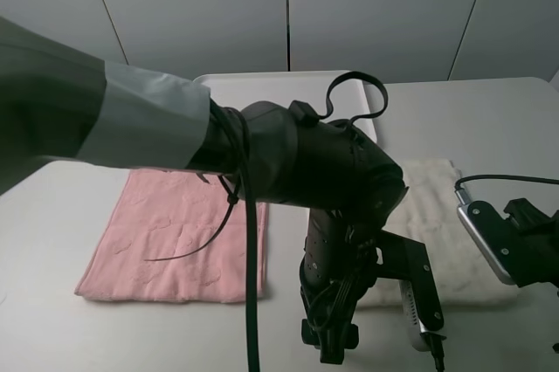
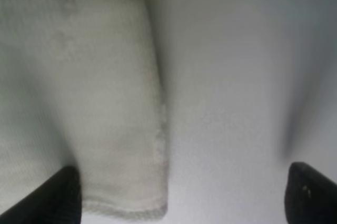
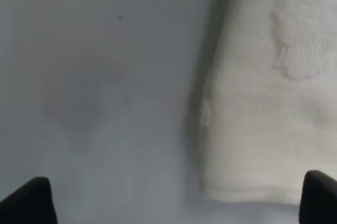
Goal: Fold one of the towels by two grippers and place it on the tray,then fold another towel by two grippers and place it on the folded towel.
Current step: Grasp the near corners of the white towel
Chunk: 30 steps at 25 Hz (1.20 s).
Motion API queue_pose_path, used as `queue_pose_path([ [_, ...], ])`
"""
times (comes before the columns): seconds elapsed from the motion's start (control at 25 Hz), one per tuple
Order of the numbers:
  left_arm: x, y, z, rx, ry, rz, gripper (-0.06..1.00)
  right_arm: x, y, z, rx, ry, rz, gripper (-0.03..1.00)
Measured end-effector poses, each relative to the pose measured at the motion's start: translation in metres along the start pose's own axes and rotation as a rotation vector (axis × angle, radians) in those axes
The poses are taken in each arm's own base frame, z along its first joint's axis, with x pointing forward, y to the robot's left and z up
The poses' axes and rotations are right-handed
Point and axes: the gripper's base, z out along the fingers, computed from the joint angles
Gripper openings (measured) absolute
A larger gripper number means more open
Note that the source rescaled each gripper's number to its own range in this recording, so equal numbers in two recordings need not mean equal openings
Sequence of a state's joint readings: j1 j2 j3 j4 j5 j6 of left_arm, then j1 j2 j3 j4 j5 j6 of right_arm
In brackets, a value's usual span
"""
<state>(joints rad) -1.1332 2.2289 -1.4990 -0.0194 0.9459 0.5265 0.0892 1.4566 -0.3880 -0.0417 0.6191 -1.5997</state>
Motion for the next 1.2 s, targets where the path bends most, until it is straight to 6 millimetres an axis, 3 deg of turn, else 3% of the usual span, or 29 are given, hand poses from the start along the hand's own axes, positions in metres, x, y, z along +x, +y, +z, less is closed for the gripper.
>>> queue_pose_path([
  [0.52, 0.0, 0.0, 0.0, -0.001, 0.001, 0.001, 1.0, 0.0, -0.006, 0.017, -0.031, -0.004, 0.008, 0.99],
  [0.8, 0.0, 0.0, 0.0, -0.001, 0.001, 0.001, 1.0, 0.0, -0.009, 0.026, -0.046, -0.006, 0.014, 0.88],
  [1.08, 0.0, 0.0, 0.0, -0.001, 0.001, 0.003, 1.0, 0.0, -0.01, 0.032, -0.017, 0.003, 0.023, 0.84],
  [1.2, 0.0, 0.0, 0.0, -0.001, 0.001, 0.003, 1.0, 0.002, -0.009, 0.034, 0.01, 0.026, -0.025, 0.76],
])
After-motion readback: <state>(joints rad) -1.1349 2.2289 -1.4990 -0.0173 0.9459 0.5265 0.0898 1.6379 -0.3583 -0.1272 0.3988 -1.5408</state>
